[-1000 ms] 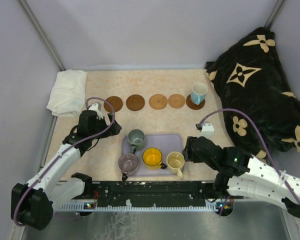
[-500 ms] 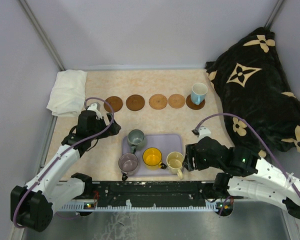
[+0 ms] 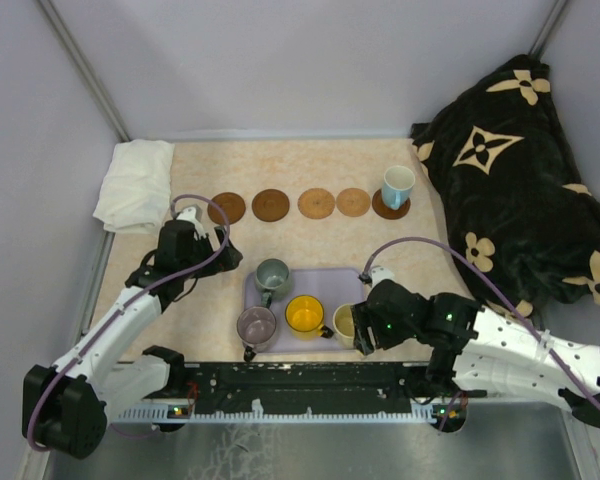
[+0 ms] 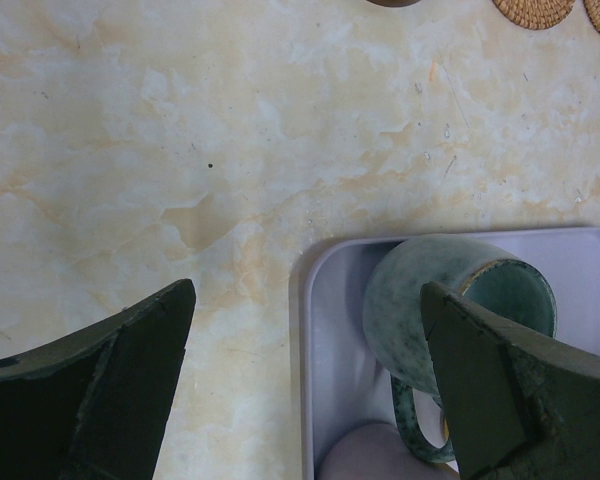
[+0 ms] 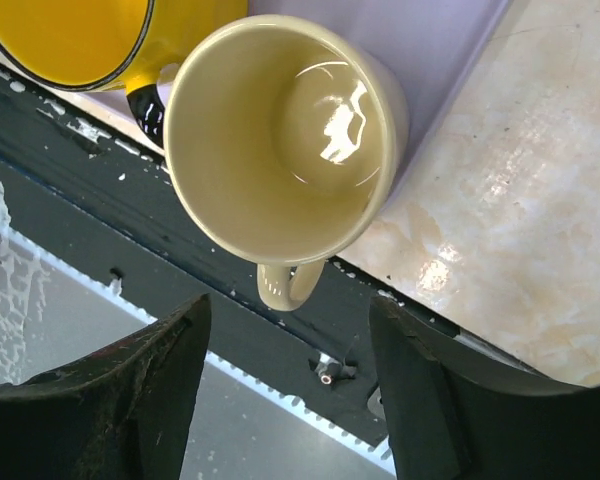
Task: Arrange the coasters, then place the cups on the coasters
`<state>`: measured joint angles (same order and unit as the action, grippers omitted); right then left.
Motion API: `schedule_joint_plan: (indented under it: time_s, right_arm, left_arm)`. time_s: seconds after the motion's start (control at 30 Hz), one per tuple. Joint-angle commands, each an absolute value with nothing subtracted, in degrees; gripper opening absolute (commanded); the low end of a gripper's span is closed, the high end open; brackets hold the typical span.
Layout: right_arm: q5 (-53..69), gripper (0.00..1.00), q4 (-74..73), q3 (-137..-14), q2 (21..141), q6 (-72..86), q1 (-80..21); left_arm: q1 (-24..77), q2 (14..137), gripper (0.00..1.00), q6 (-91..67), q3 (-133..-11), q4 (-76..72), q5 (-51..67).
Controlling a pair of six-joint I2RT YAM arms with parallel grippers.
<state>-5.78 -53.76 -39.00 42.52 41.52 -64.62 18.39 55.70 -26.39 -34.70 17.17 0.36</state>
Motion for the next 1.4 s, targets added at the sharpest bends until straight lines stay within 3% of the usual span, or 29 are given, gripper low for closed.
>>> schedule_joint_plan:
  time_s: [0.0, 0.43, 1.03, 1.13, 1.33, 1.37]
  right_arm:
    - [-5.82, 0.65, -50.45, -39.46, 44.27, 40.28, -66.37]
    - [-14.32, 0.63, -51.61, -42.27, 56.66, 44.34, -73.76]
    - [-22.14, 0.42, -48.05, -41.22, 62.73, 53.36, -76.61]
    - [-22.47, 0.34, -47.14, -41.22, 64.17, 53.85, -77.05]
    - [-24.31, 0.0, -48.08, -42.03, 65.87, 54.87, -77.6]
    - [-24.81, 0.0, -48.53, -42.2, 66.0, 55.19, -77.61]
  left_arm:
    - [18.63, 55.95, 1.0, -26.8, -36.03, 17.49, -0.53]
    - [18.63, 56.76, 1.0, -26.4, -35.78, 16.71, -0.21]
    - [18.63, 57.57, 1.0, -25.7, -34.72, 15.56, 0.51]
    - [18.63, 57.57, 1.0, -25.59, -34.55, 15.48, 0.41]
    - [18.63, 57.66, 1.0, -25.62, -34.24, 15.38, 0.57]
    - [18.63, 57.7, 1.0, -25.66, -34.2, 15.31, 0.61]
